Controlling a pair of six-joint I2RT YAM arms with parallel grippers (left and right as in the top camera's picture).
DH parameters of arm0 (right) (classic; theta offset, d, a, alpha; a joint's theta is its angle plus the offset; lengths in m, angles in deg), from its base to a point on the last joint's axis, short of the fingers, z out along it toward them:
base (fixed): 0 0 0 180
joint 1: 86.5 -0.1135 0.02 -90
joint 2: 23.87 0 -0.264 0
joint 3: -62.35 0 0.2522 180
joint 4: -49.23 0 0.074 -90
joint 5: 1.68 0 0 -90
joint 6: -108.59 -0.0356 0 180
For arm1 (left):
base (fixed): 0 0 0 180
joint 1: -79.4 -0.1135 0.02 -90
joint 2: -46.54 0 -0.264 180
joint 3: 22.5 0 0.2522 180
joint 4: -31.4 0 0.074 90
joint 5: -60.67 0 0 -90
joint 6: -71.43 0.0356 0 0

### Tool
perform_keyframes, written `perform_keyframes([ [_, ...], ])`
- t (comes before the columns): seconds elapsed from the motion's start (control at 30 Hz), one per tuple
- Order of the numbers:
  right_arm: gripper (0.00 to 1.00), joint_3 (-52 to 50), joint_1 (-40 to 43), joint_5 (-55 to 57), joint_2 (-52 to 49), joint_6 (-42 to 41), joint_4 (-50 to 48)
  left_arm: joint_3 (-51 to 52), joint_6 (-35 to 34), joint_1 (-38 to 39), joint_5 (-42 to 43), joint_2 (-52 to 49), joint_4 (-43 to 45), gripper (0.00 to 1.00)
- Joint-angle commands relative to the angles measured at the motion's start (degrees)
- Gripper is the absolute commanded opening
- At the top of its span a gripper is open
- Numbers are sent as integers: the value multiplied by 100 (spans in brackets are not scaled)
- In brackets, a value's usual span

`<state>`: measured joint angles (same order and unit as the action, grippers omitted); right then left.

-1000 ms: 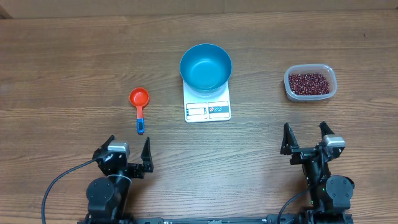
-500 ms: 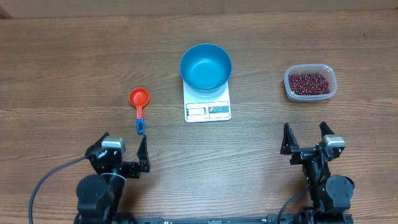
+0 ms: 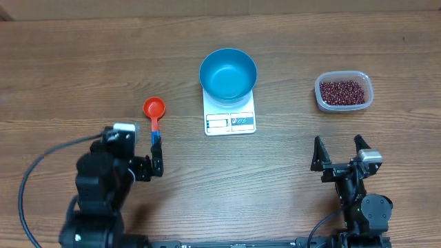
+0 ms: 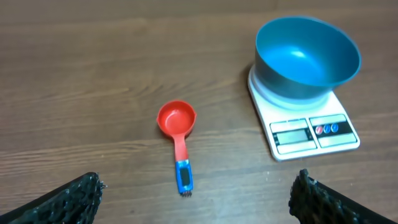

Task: Scoop item into bowl and weigh 150g on scale
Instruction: 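Raise the left arm and move the left gripper over the red scoop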

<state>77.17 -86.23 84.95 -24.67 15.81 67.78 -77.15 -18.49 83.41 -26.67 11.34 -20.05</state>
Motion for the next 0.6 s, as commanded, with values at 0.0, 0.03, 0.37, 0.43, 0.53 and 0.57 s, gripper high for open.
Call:
perform_keyframes([
  [0.0,100,-61,-37,76,63,-22,-13,-549,267,-24,81,-461,-210,99],
  [0.03,100,-61,-37,76,63,-22,-13,-660,278,-24,81,-586,-289,100],
  [0.37,100,-61,-37,76,63,-22,-13,-1716,323,-24,81,-1766,-992,100],
  [0.43,100,-61,-37,76,63,-22,-13,-1895,339,-24,81,-1969,-1104,99],
  [0.53,100,-61,-37,76,63,-22,-13,-2140,341,-24,81,-2260,-1255,100],
  [0.57,100,-61,-37,76,63,-22,-13,-2223,341,-24,81,-2347,-1320,99],
])
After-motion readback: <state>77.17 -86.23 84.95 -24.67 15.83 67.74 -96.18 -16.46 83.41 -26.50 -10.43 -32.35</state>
